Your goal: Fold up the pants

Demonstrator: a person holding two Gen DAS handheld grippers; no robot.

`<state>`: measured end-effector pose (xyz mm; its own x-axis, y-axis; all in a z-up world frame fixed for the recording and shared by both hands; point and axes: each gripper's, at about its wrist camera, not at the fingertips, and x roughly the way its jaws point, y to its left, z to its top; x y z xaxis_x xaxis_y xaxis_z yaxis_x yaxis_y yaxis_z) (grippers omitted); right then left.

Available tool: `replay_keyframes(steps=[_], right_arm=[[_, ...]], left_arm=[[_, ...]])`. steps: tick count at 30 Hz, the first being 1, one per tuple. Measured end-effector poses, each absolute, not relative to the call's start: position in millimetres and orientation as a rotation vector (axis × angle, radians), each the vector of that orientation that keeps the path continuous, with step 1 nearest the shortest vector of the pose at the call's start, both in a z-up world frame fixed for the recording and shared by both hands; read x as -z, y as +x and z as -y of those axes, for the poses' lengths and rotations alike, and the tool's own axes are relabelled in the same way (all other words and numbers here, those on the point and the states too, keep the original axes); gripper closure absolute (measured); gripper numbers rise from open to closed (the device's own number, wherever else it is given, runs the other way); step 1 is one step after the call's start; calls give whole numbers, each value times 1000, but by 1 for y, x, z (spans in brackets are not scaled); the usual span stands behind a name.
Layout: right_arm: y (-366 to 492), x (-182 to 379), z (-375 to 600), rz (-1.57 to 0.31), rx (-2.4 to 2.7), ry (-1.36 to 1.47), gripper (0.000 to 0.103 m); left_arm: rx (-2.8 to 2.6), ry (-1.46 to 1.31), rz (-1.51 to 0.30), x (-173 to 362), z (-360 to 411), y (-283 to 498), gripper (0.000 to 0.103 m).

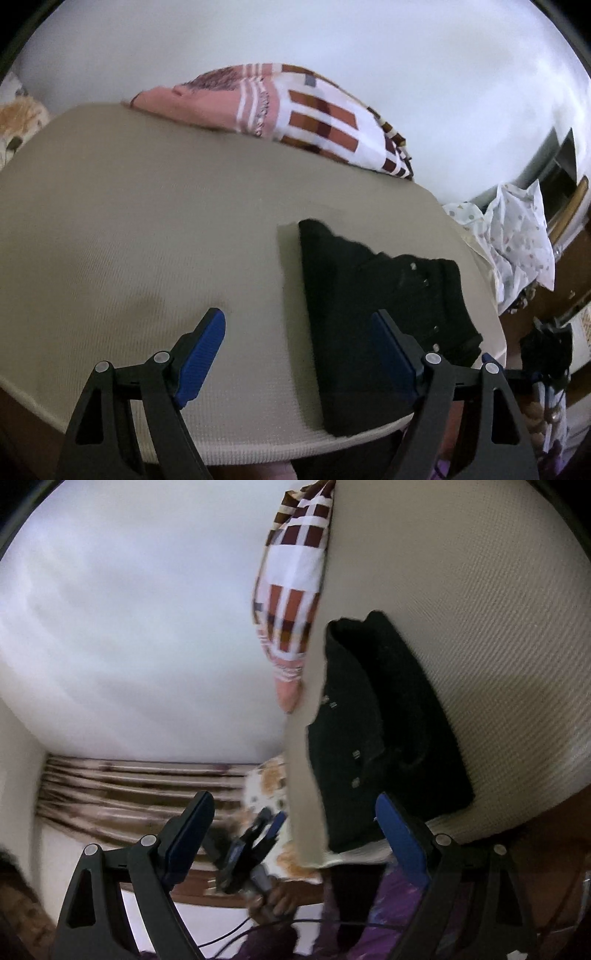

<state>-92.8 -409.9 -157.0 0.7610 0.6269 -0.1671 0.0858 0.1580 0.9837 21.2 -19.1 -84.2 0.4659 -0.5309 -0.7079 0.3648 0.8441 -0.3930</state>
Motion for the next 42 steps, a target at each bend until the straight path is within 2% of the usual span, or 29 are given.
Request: replay_keyframes(steps=[13,15,16,17,19,22,30,36,42], right_arm=[[-55,146,370,-754,-202,1058,16],[-53,152,371,-783,-151,1058,26],[-53,155,374,-787,-129,1071,39],[-55,159,377,-792,-104,1081,60],[-58,168,385,-825,-45,1083,86],[-62,176,388,-812,-66,1142,87],[-86,126,383,-711,-140,1056,89],[-97,188,394,-782,-90,1246,91],[-95,188,397,-783,-103,1240,91]], left_arm=[[599,-204,-997,95,29,8,22],[593,-211,-1006,96,28,7,22],[590,-217,-1009,96,27,7,22],[586,-223,-1009,96,27,7,22],[578,-234,-1002,95,25,7,22],[569,-230,-1002,95,25,6,22],[567,-222,-996,93,26,5,22],[568,-195,-1044,106,32,4,22],[579,-171,-1044,110,37,0,22]])
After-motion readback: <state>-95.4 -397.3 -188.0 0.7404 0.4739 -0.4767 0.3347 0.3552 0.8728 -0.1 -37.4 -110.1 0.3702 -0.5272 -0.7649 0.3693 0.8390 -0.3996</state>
